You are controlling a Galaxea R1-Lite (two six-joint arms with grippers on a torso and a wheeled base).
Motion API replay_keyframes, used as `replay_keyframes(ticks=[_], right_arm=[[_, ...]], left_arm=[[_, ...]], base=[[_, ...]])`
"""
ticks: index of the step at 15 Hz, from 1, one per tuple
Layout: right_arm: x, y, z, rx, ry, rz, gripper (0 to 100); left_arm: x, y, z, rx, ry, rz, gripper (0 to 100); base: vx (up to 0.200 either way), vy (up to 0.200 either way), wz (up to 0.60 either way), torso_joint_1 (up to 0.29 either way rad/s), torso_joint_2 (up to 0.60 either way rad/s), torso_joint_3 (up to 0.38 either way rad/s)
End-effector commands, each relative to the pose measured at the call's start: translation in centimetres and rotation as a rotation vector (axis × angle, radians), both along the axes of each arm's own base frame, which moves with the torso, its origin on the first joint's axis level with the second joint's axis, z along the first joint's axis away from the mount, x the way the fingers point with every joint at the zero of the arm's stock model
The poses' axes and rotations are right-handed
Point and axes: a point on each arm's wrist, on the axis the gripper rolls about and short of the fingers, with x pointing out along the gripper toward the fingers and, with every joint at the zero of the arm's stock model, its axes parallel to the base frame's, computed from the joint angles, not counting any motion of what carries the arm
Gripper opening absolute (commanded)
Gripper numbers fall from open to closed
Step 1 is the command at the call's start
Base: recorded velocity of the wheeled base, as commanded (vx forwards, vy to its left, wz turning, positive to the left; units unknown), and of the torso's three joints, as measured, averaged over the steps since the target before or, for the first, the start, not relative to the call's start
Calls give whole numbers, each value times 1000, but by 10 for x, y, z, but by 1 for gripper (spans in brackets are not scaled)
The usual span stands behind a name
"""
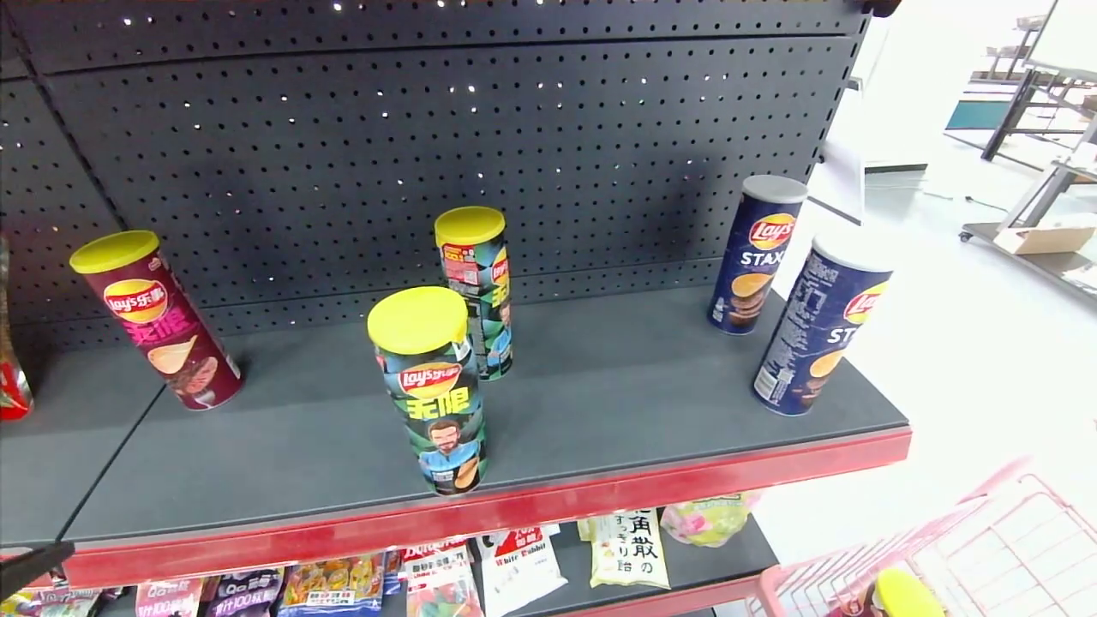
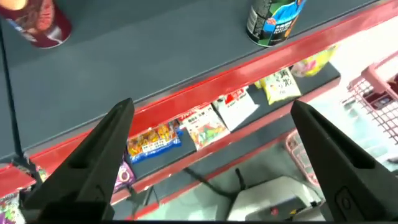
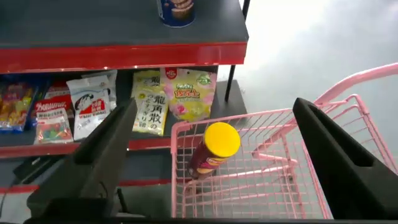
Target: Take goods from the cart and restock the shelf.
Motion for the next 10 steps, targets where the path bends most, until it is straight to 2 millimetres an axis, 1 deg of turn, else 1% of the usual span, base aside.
replay_keyframes(ticks=[1, 2, 3, 4, 6, 8, 10], right_arm=[[-5, -1, -25, 20, -90, 7, 100], [-9, -1, -35, 21, -127, 6, 100], [-11, -1, -38, 22, -141, 5, 100], [-12, -1, -49, 17, -141, -18, 100], [-10, -2, -54, 6, -124, -52, 100], [-9, -2, -57, 1, -113, -54, 100], [-8, -2, -60, 2, -103, -53, 100]], left_arm=[[55, -19, 23, 48, 136, 22, 100], [72, -24, 28, 63, 163, 30, 100], [79, -27, 28, 73, 184, 30, 100], [96, -33, 20, 106, 249, 38, 100], [118, -40, 9, 155, 329, 72, 100], [139, -47, 2, 176, 383, 95, 100], [151, -52, -4, 187, 418, 95, 100]], base=[[0, 0, 0, 0, 0, 0], [0, 0, 0, 0, 0, 0], [0, 0, 0, 0, 0, 0], [0, 0, 0, 0, 0, 0], [0, 0, 0, 0, 0, 0], [0, 0, 0, 0, 0, 0], [0, 0, 0, 0, 0, 0]])
